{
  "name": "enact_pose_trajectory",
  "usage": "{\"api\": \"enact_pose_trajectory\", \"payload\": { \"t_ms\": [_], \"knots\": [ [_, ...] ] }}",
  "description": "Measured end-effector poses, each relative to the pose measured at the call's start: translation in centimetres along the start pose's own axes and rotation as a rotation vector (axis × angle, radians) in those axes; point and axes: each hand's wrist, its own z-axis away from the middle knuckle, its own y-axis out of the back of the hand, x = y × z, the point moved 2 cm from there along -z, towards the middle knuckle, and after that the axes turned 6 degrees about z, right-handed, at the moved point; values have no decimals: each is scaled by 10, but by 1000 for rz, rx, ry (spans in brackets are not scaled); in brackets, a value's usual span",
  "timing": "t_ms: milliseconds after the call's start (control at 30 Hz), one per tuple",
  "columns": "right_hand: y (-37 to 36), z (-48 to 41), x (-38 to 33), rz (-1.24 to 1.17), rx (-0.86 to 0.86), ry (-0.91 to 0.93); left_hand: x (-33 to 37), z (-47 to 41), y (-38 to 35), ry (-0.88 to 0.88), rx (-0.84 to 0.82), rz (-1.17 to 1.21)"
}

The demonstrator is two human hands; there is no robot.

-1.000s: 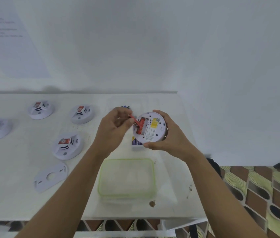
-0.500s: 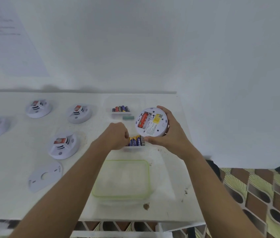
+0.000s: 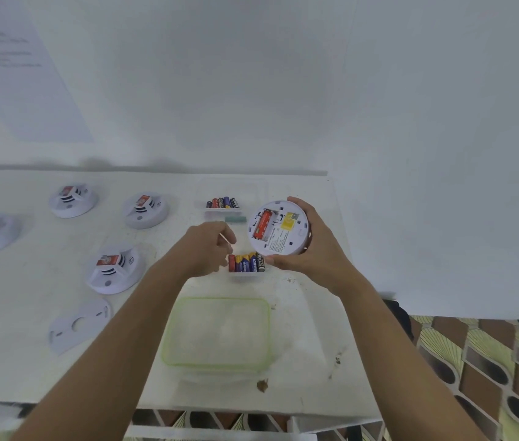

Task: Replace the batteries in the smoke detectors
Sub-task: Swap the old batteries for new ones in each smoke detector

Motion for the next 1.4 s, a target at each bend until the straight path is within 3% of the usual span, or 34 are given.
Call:
{"api": "enact_pose_trajectory", "payload": {
  "t_ms": [133, 233, 400, 800, 1000, 1400],
  "knots": [
    [4, 1, 1, -6, -25, 8, 18, 17, 2, -323, 303, 1],
    [8, 3, 0, 0, -54, 17, 29, 26, -6, -622, 259, -53],
    [17, 7, -3, -10, -90, 19, 40, 29, -17, -785, 241, -159],
    [40, 14, -2, -37, -191, -15, 58, 35, -31, -897, 183, -277],
    [48, 18, -4, -50, -261, -43, 56, 36, -34, -863, 172, -329],
    [44, 29, 3, -189, -225, -9, 60, 52, -31, -892, 323, -159]
  ]
}}
